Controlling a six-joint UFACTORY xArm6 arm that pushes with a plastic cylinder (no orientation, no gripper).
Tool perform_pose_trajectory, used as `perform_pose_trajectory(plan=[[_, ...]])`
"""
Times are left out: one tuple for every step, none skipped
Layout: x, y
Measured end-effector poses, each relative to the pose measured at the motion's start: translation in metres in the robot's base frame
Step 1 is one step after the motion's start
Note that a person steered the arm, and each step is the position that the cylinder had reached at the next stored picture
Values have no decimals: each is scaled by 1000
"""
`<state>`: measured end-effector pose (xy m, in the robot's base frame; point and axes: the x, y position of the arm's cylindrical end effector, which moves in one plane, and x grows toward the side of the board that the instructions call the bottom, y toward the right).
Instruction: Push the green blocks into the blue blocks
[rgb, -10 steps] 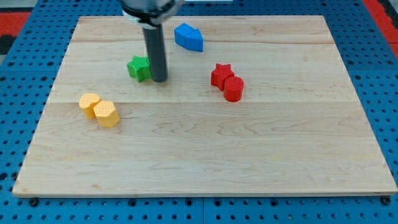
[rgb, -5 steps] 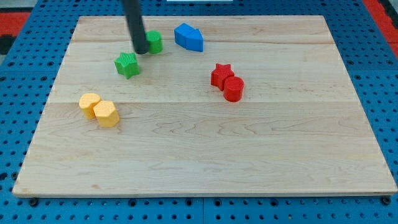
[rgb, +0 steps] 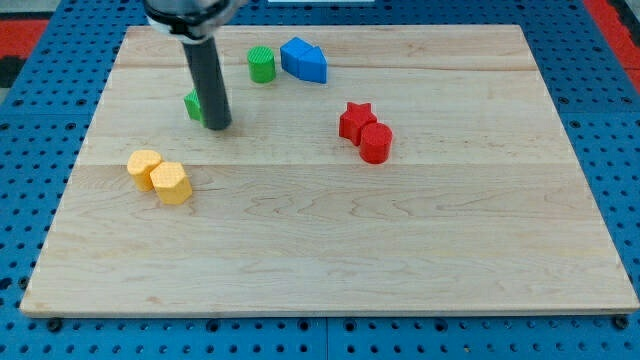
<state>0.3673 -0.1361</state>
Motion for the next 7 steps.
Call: perform_pose_trajectory(plan=[[-24, -1], [11, -37], [-35, -64], [-44, -24], [-44, 24], [-43, 58], [-42, 93]])
